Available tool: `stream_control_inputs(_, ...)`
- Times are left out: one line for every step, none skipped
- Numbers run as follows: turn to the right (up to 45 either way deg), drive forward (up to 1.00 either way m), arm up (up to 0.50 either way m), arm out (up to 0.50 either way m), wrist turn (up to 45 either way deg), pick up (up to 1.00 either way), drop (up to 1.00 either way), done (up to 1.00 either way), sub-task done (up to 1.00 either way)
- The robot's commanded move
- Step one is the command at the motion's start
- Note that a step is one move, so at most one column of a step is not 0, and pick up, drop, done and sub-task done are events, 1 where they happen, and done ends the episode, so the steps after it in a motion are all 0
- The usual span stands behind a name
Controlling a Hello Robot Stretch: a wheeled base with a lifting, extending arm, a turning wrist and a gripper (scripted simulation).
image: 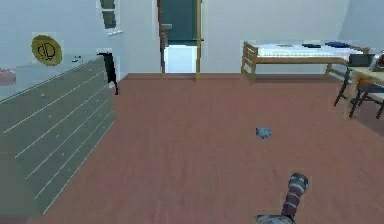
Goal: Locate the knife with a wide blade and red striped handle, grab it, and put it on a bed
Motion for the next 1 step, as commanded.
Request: stream_control_inputs(3.0, 0.00, 0.00, 0.00, 0.0, 0.00, 0.00, 0.00, 0.00)
